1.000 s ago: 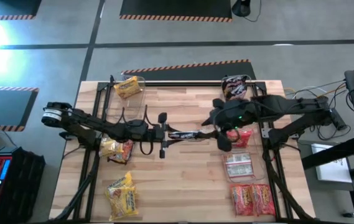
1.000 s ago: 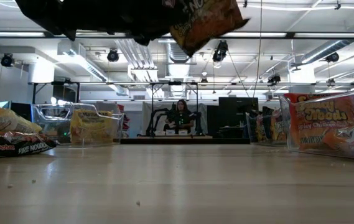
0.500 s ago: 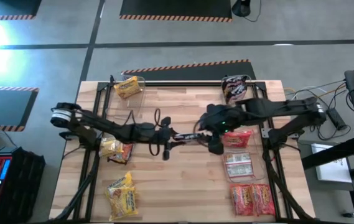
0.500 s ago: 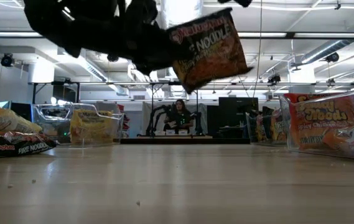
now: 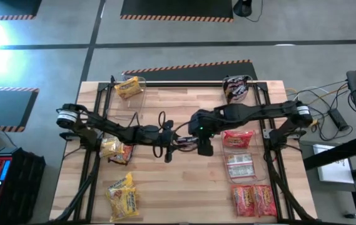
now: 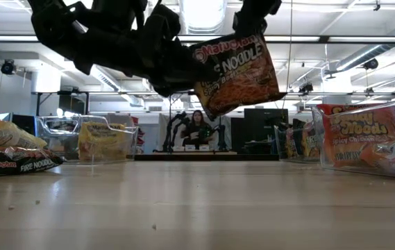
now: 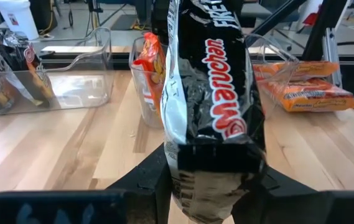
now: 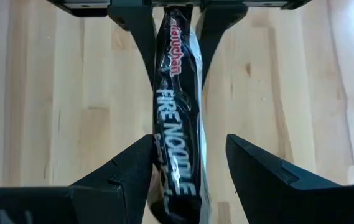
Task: Sort Maruchan noodles
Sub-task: Put the black noodle pack into the top right transparent bin
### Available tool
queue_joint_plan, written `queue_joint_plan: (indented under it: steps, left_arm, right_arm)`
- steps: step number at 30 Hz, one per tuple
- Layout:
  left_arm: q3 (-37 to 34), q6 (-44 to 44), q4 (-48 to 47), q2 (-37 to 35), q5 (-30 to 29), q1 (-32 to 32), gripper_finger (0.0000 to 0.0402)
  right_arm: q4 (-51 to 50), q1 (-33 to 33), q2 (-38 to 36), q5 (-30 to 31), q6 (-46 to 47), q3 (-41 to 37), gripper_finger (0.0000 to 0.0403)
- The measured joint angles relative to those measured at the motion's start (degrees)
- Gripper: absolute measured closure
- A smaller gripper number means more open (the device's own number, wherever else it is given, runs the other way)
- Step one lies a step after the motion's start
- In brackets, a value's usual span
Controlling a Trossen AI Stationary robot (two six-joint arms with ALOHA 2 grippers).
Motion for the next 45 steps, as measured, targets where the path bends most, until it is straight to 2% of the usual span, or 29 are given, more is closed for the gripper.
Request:
queue_joint_plan:
  steps: [4, 19, 23, 30, 36, 45]
  left_arm:
    - [0.00, 0.02, 0.32, 0.09, 0.02, 0.00, 0.0302]
    - [0.02, 1.11, 2.06, 0.09, 0.11, 0.00, 0.0302]
    - [0.02, 1.11, 2.28, 0.09, 0.11, 0.00, 0.0301]
    - [0.02, 1.08, 2.79, 0.09, 0.19, 0.00, 0.0290]
    - [0.04, -3.01, 4.72, 0.00, -0.17, 0.00, 0.0269]
    - [0.04, -0.99, 4.44, 0.00, -3.49, 0.17, 0.0209]
  right_arm:
    - [1.70, 0.00, 1.37, -3.12, 0.55, 0.00, 0.0213]
    - [2.04, 0.00, 5.27, -4.26, -0.79, 0.00, 0.0216]
    - [1.93, 0.00, 5.27, -4.24, -0.79, 0.00, 0.0236]
    - [1.19, -0.35, 5.27, -4.03, -1.08, 0.00, 0.0297]
    - [-2.49, -1.59, 4.71, -4.37, -1.78, 0.00, 0.0297]
    - [-11.53, -6.24, 2.20, -3.60, -6.93, -0.02, 0.0298]
